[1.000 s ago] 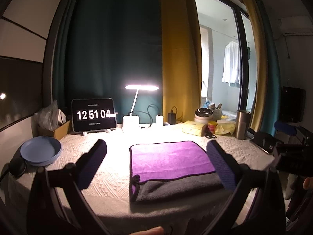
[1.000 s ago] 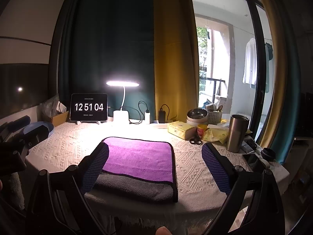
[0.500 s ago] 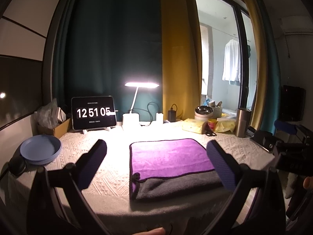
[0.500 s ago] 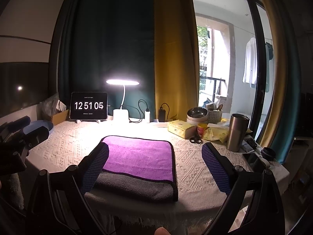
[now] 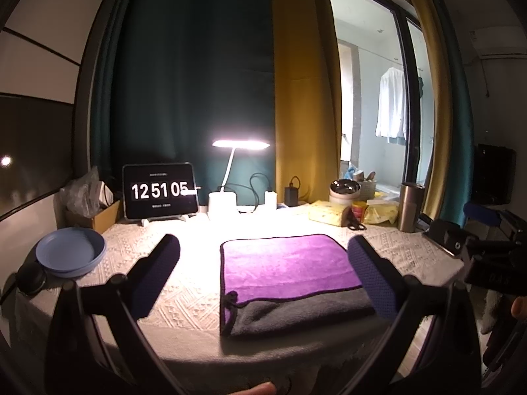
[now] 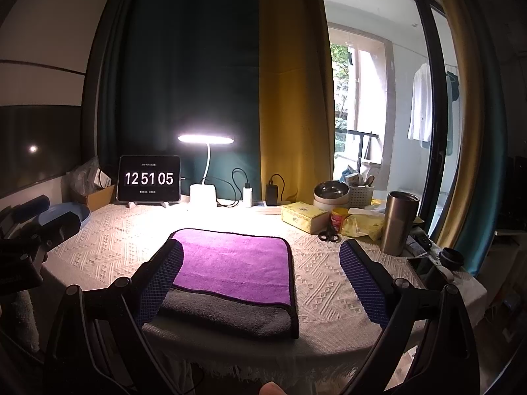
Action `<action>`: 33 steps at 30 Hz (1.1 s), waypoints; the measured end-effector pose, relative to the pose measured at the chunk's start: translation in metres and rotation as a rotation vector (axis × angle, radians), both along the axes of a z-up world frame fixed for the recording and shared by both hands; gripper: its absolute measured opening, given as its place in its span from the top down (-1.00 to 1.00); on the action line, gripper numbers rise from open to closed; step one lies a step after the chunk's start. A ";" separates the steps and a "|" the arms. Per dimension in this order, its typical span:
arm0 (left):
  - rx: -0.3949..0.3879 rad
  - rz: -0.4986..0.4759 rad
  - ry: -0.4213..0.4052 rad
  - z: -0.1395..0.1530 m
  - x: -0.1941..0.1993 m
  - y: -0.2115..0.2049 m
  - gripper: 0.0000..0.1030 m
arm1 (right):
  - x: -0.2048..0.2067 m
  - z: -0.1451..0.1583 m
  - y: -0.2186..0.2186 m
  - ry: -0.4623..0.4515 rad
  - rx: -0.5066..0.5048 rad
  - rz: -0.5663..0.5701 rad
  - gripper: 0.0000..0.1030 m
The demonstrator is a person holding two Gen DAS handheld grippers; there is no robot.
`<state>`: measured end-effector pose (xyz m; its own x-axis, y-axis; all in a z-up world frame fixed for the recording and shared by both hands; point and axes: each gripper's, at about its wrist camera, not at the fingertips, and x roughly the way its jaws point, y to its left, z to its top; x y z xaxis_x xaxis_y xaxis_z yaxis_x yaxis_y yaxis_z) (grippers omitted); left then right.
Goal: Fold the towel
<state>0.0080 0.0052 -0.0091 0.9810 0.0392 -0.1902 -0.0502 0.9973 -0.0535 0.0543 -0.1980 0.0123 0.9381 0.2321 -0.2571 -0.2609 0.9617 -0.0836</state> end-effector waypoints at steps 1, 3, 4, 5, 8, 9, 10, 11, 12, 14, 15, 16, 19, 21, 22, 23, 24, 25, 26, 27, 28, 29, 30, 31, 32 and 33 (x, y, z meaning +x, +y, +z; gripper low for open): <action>-0.001 0.002 -0.001 0.000 0.000 0.000 -0.99 | 0.000 0.000 0.000 0.000 0.001 0.000 -0.91; -0.001 0.001 0.000 0.001 0.000 0.000 -0.99 | 0.000 0.000 0.000 0.000 0.001 0.000 -0.91; 0.001 0.003 -0.001 0.001 0.000 0.000 -0.99 | 0.000 0.000 -0.001 0.001 0.003 0.000 -0.91; -0.001 0.001 -0.001 0.001 0.000 0.001 -0.99 | 0.000 0.000 -0.001 0.001 0.004 0.001 -0.91; 0.001 -0.002 0.003 0.000 0.001 0.000 -0.99 | 0.001 -0.001 0.000 0.005 0.005 0.001 -0.91; 0.002 -0.006 0.006 0.000 0.002 0.000 -0.99 | 0.001 -0.002 -0.001 0.009 0.006 0.001 -0.91; 0.004 -0.008 0.007 -0.001 0.003 -0.001 -0.99 | 0.002 -0.003 -0.002 0.011 0.008 0.000 -0.91; 0.007 -0.010 0.007 -0.001 0.004 -0.001 -0.99 | 0.003 -0.004 -0.002 0.013 0.010 -0.001 -0.91; 0.009 -0.013 0.007 -0.002 0.004 -0.002 -0.99 | 0.004 -0.004 -0.003 0.016 0.013 -0.002 -0.91; 0.010 -0.024 0.017 -0.003 0.009 -0.004 -0.99 | 0.007 -0.006 -0.004 0.024 0.022 -0.002 -0.91; 0.014 -0.028 0.023 -0.004 0.010 -0.005 -0.99 | 0.011 -0.007 -0.004 0.032 0.023 -0.001 -0.91; 0.018 -0.029 0.027 -0.005 0.013 -0.006 -0.99 | 0.013 -0.009 -0.003 0.037 0.021 -0.001 -0.91; 0.011 -0.034 0.047 -0.009 0.020 -0.007 -0.99 | 0.019 -0.013 -0.003 0.051 0.010 0.012 -0.91; 0.013 -0.039 0.069 -0.013 0.026 -0.009 -0.99 | 0.024 -0.018 -0.003 0.070 0.011 0.026 -0.90; 0.016 -0.042 0.082 -0.015 0.030 -0.010 -0.99 | 0.027 -0.020 -0.003 0.076 0.012 0.029 -0.89; 0.018 -0.046 0.092 -0.017 0.033 -0.010 -0.99 | 0.031 -0.023 -0.003 0.088 0.013 0.034 -0.87; 0.019 -0.052 0.110 -0.020 0.038 -0.010 -0.99 | 0.032 -0.025 -0.004 0.095 0.014 0.037 -0.81; 0.019 -0.056 0.127 -0.023 0.042 -0.010 -0.99 | 0.036 -0.028 -0.004 0.109 0.014 0.039 -0.77; 0.016 -0.058 0.144 -0.026 0.047 -0.010 -0.99 | 0.042 -0.032 -0.004 0.129 0.011 0.038 -0.73; 0.011 -0.058 0.166 -0.030 0.054 -0.008 -0.99 | 0.046 -0.036 -0.005 0.140 0.009 0.038 -0.71; 0.004 -0.059 0.182 -0.034 0.059 -0.007 -0.99 | 0.049 -0.039 -0.005 0.152 0.005 0.038 -0.71; -0.004 -0.061 0.200 -0.038 0.064 -0.005 -0.98 | 0.052 -0.042 -0.005 0.162 0.002 0.039 -0.69; -0.011 -0.063 0.219 -0.042 0.070 -0.003 -0.97 | 0.055 -0.045 -0.006 0.169 -0.001 0.041 -0.68; -0.016 -0.063 0.237 -0.046 0.076 -0.002 -0.97 | 0.058 -0.049 -0.005 0.181 -0.006 0.043 -0.68; -0.019 -0.062 0.250 -0.050 0.080 0.000 -0.97 | 0.061 -0.052 -0.006 0.191 -0.007 0.045 -0.67; -0.021 -0.061 0.268 -0.054 0.085 0.001 -0.97 | 0.064 -0.057 -0.006 0.205 -0.009 0.050 -0.67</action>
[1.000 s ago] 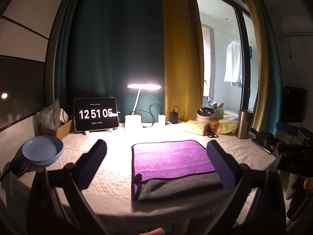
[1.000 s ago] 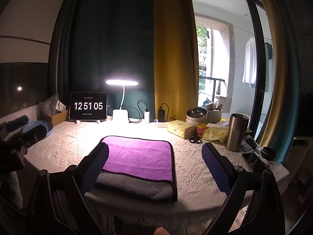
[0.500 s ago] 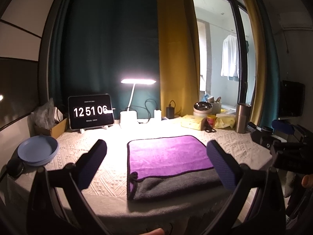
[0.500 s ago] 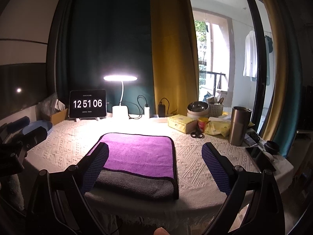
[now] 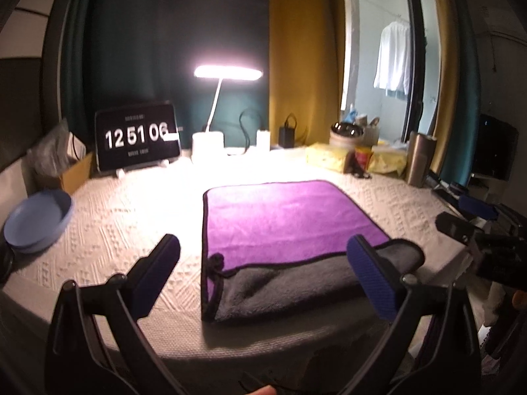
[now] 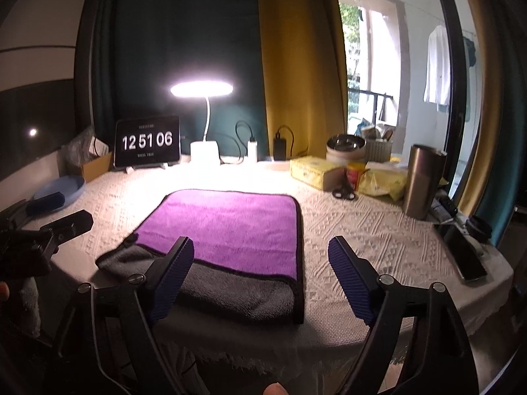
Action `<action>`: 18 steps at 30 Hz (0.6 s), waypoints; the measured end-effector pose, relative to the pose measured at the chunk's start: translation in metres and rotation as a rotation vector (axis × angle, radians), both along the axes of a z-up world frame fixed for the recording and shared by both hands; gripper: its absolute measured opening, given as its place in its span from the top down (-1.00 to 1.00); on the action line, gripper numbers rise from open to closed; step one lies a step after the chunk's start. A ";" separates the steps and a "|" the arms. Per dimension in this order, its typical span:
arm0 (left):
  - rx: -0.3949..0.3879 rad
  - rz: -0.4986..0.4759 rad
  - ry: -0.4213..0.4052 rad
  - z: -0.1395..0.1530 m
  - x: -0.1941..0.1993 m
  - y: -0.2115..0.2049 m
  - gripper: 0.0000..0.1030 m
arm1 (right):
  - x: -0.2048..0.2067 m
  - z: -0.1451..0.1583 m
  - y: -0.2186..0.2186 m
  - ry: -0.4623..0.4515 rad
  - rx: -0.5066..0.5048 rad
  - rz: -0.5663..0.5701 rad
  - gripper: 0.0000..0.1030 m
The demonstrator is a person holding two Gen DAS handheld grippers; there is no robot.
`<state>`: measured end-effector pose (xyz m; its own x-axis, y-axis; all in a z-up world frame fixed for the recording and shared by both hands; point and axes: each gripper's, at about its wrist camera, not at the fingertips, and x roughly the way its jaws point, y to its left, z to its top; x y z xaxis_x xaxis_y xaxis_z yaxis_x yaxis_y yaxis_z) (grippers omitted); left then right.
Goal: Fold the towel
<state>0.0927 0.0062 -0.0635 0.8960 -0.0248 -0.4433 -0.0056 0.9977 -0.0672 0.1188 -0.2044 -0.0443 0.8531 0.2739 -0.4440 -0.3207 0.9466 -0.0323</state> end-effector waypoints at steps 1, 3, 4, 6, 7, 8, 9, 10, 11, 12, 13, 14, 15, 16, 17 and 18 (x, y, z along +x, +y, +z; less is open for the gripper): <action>-0.001 -0.002 0.024 -0.004 0.006 0.001 -0.97 | 0.003 -0.004 0.000 0.014 -0.001 0.004 -0.66; 0.001 -0.010 0.067 -0.013 0.018 0.002 -0.97 | 0.011 -0.011 0.000 0.041 -0.008 0.009 -0.61; 0.003 -0.013 0.082 -0.017 0.021 0.003 -0.97 | 0.014 -0.014 0.000 0.048 -0.012 0.013 -0.59; 0.000 -0.017 0.127 -0.028 0.032 0.004 -0.96 | 0.022 -0.021 -0.001 0.068 -0.013 0.006 -0.53; -0.006 -0.020 0.157 -0.033 0.039 0.005 -0.92 | 0.026 -0.026 -0.002 0.084 -0.007 -0.002 -0.52; -0.011 -0.026 0.180 -0.038 0.044 0.005 -0.81 | 0.029 -0.030 -0.004 0.099 -0.001 -0.006 -0.49; -0.012 -0.033 0.206 -0.044 0.050 0.005 -0.76 | 0.033 -0.035 -0.005 0.114 0.001 -0.009 -0.46; -0.009 -0.037 0.228 -0.049 0.054 0.004 -0.72 | 0.036 -0.040 -0.006 0.125 -0.001 -0.012 -0.45; -0.007 -0.039 0.242 -0.054 0.058 0.004 -0.71 | 0.038 -0.043 -0.007 0.138 -0.006 -0.014 -0.43; -0.009 -0.042 0.258 -0.058 0.062 0.004 -0.70 | 0.041 -0.047 -0.008 0.152 -0.008 -0.015 -0.39; -0.009 -0.044 0.273 -0.062 0.065 0.004 -0.65 | 0.044 -0.051 -0.009 0.165 -0.010 -0.014 -0.37; -0.005 -0.043 0.286 -0.065 0.068 0.004 -0.60 | 0.046 -0.052 -0.009 0.171 -0.013 -0.013 -0.35; -0.002 -0.040 0.298 -0.067 0.070 0.004 -0.59 | 0.048 -0.056 -0.009 0.177 -0.020 -0.015 -0.35; 0.001 -0.036 0.310 -0.070 0.072 0.004 -0.57 | 0.050 -0.058 -0.009 0.183 -0.022 -0.016 -0.34; 0.004 -0.034 0.322 -0.072 0.074 0.004 -0.53 | 0.051 -0.060 -0.010 0.190 -0.021 -0.016 -0.34; 0.009 -0.029 0.336 -0.075 0.076 0.005 -0.51 | 0.053 -0.062 -0.011 0.196 -0.019 -0.016 -0.33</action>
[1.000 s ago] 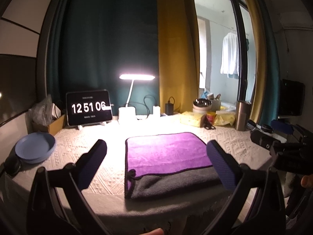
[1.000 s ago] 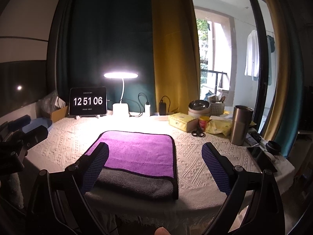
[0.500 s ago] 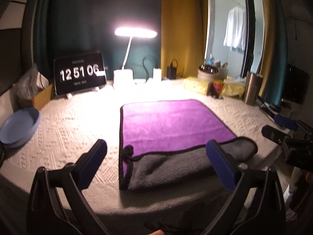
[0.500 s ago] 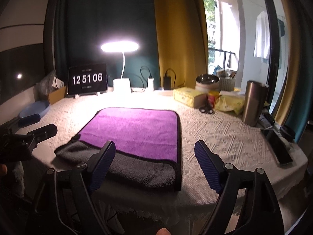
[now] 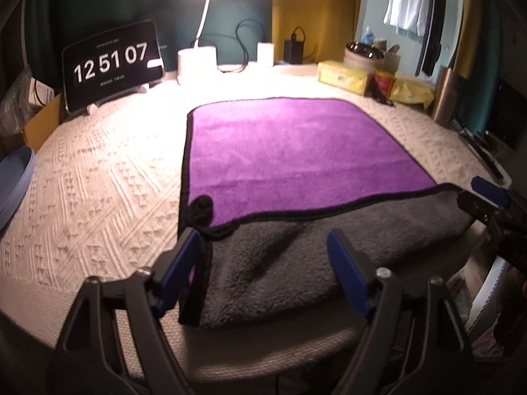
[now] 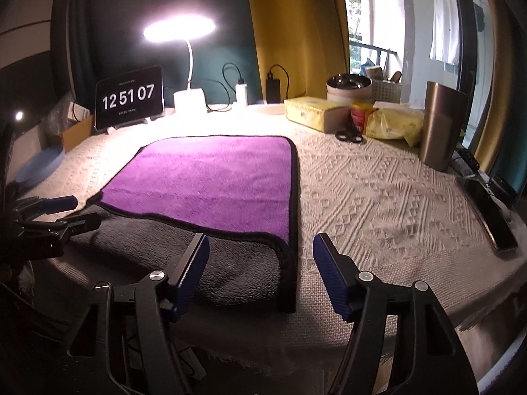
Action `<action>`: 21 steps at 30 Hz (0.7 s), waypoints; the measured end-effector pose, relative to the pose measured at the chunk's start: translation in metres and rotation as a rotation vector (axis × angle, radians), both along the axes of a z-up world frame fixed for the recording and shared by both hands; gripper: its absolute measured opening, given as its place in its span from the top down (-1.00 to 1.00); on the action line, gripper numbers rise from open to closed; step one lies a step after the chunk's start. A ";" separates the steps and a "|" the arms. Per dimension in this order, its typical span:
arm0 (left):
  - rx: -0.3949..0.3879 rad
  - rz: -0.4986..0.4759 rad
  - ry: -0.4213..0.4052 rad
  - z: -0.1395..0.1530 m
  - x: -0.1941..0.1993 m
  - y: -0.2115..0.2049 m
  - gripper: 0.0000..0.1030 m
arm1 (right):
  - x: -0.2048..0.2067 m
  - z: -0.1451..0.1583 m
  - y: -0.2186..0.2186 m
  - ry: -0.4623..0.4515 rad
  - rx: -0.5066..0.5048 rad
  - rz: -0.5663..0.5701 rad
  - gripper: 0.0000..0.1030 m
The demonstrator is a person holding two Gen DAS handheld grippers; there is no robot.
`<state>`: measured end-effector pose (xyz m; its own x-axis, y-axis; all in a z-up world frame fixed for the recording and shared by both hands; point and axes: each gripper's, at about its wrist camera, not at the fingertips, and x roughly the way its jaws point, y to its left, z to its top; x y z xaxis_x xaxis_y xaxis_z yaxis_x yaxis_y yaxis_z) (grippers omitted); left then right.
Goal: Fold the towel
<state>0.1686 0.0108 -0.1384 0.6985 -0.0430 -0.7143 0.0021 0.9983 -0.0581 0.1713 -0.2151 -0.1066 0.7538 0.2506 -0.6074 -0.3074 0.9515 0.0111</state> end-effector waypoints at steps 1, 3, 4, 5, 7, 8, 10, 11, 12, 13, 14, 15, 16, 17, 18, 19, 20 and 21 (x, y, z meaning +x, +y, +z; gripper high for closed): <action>0.002 0.003 0.010 -0.002 0.000 0.001 -0.48 | 0.002 -0.003 0.000 0.009 0.000 0.000 -0.33; 0.002 0.005 0.022 -0.006 0.003 0.002 -0.40 | 0.004 -0.006 0.000 0.020 -0.002 0.002 -0.28; 0.013 0.008 0.023 -0.006 0.004 0.001 -0.30 | 0.004 -0.009 0.000 0.028 -0.005 0.001 -0.23; 0.027 0.009 0.018 -0.006 0.003 0.000 -0.19 | 0.005 -0.012 0.001 0.035 -0.010 0.003 -0.10; 0.044 0.015 0.011 -0.005 0.003 0.001 -0.03 | 0.004 -0.015 0.003 0.032 -0.027 0.006 0.07; 0.046 0.017 0.010 -0.005 0.002 0.002 0.03 | 0.004 -0.016 0.003 0.030 -0.030 0.007 0.18; 0.059 0.022 0.007 -0.005 0.002 0.002 0.17 | 0.004 -0.017 0.002 0.025 -0.036 -0.006 0.35; 0.057 0.012 0.004 -0.004 0.001 0.002 0.38 | 0.004 -0.017 0.002 0.022 -0.034 -0.008 0.52; 0.036 -0.006 0.009 -0.004 0.001 0.002 0.45 | 0.003 -0.016 0.001 0.013 -0.034 -0.011 0.67; 0.040 -0.005 0.010 -0.005 0.000 0.001 0.48 | 0.002 -0.015 0.001 0.002 -0.036 -0.010 0.71; 0.048 -0.004 0.003 -0.005 -0.001 -0.001 0.52 | 0.002 -0.013 0.001 -0.004 -0.039 -0.006 0.73; 0.051 -0.009 0.002 -0.005 -0.001 -0.003 0.56 | 0.002 -0.012 0.002 -0.011 -0.043 -0.001 0.76; 0.048 -0.011 0.002 -0.005 -0.001 -0.003 0.63 | 0.000 -0.010 0.002 -0.024 -0.044 0.009 0.78; 0.041 -0.008 -0.002 -0.004 -0.002 -0.003 0.69 | 0.000 -0.008 0.003 -0.031 -0.045 0.012 0.81; 0.019 -0.016 -0.006 -0.003 -0.003 -0.001 0.75 | -0.002 -0.006 0.005 -0.039 -0.046 0.018 0.81; 0.012 -0.017 -0.007 -0.002 -0.003 -0.001 0.80 | -0.003 -0.002 0.007 -0.049 -0.048 0.028 0.81; 0.008 -0.014 -0.011 0.000 -0.004 0.000 0.82 | -0.003 0.000 0.008 -0.057 -0.051 0.034 0.81; 0.003 -0.017 -0.014 0.001 -0.004 0.000 0.82 | -0.004 0.002 0.010 -0.067 -0.053 0.042 0.82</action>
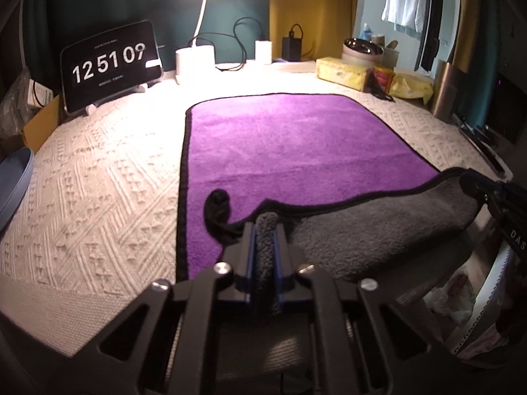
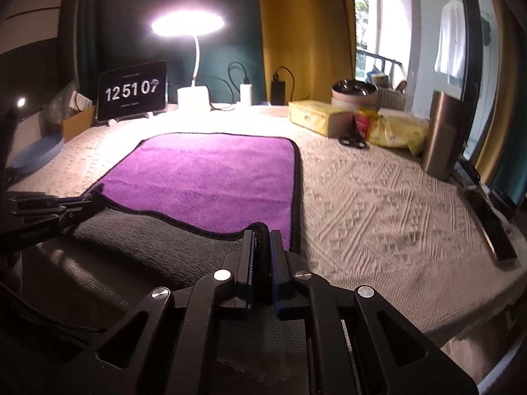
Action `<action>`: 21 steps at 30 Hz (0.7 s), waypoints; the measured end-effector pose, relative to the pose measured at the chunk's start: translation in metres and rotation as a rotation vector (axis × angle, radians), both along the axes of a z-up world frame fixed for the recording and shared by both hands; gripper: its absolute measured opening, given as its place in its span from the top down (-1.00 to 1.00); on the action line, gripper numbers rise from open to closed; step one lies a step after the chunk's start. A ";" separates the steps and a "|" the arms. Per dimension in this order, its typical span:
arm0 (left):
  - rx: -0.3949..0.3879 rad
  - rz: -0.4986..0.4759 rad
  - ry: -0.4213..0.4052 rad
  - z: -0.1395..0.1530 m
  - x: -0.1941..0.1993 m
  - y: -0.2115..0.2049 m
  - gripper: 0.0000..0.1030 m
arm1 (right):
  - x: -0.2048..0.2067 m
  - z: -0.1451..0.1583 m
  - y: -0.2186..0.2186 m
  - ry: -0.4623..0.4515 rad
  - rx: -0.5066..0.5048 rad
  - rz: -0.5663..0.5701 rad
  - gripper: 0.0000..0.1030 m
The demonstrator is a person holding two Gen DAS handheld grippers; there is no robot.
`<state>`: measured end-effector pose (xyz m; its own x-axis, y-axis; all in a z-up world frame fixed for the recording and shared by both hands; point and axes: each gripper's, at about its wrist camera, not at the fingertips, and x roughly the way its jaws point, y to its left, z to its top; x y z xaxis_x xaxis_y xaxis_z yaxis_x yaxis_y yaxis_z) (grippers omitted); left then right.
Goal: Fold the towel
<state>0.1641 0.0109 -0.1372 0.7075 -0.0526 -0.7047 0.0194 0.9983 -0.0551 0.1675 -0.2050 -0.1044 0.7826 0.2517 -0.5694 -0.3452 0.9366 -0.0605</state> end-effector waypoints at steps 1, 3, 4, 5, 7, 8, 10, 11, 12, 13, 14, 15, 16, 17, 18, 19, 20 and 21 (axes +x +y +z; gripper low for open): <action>-0.005 -0.001 -0.005 0.002 -0.001 0.000 0.83 | -0.001 0.002 0.001 -0.009 0.000 0.007 0.82; -0.014 -0.006 -0.016 0.007 -0.003 0.001 0.84 | -0.002 0.007 0.004 -0.024 0.003 0.016 0.82; -0.017 -0.007 -0.023 0.009 -0.004 0.002 0.84 | -0.003 0.009 0.005 -0.032 0.003 0.020 0.82; -0.021 -0.008 -0.029 0.012 -0.004 0.002 0.84 | -0.003 0.012 0.006 -0.038 0.005 0.024 0.82; -0.032 -0.012 -0.040 0.018 -0.005 0.003 0.84 | -0.002 0.016 0.008 -0.045 0.007 0.031 0.82; -0.033 -0.014 -0.049 0.022 -0.006 0.003 0.84 | -0.002 0.018 0.008 -0.050 0.007 0.033 0.82; -0.033 -0.020 -0.071 0.029 -0.007 0.004 0.84 | -0.002 0.022 0.008 -0.065 0.004 0.033 0.82; -0.036 -0.020 -0.080 0.033 -0.008 0.004 0.84 | -0.002 0.023 0.008 -0.070 0.006 0.030 0.82; -0.039 -0.020 -0.087 0.036 -0.008 0.005 0.84 | 0.000 0.025 0.006 -0.072 0.012 0.024 0.82; -0.039 -0.021 -0.094 0.038 -0.008 0.005 0.84 | 0.001 0.026 0.006 -0.073 0.018 0.021 0.82; -0.039 -0.023 -0.101 0.041 -0.007 0.005 0.84 | 0.002 0.028 0.005 -0.077 0.020 0.019 0.82; -0.039 -0.024 -0.109 0.044 -0.006 0.005 0.84 | 0.004 0.031 0.005 -0.085 0.019 0.017 0.82; -0.038 -0.025 -0.115 0.046 -0.005 0.005 0.84 | 0.005 0.033 0.005 -0.092 0.017 0.018 0.82; -0.038 -0.026 -0.120 0.048 -0.004 0.005 0.84 | 0.007 0.035 0.005 -0.097 0.018 0.018 0.82; -0.040 -0.025 -0.126 0.051 -0.002 0.006 0.84 | 0.008 0.037 0.006 -0.102 0.017 0.018 0.82; -0.041 -0.023 -0.131 0.052 -0.001 0.007 0.84 | 0.010 0.039 0.006 -0.109 0.018 0.018 0.82; -0.043 -0.021 -0.136 0.054 0.000 0.008 0.84 | 0.012 0.042 0.006 -0.113 0.021 0.019 0.82; -0.046 -0.019 -0.142 0.057 0.002 0.009 0.84 | 0.014 0.044 0.006 -0.117 0.024 0.020 0.82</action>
<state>0.1662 0.0197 -0.0800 0.7983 -0.0969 -0.5945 0.0492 0.9942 -0.0961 0.1814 -0.1987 -0.0604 0.8382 0.2806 -0.4676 -0.3557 0.9313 -0.0788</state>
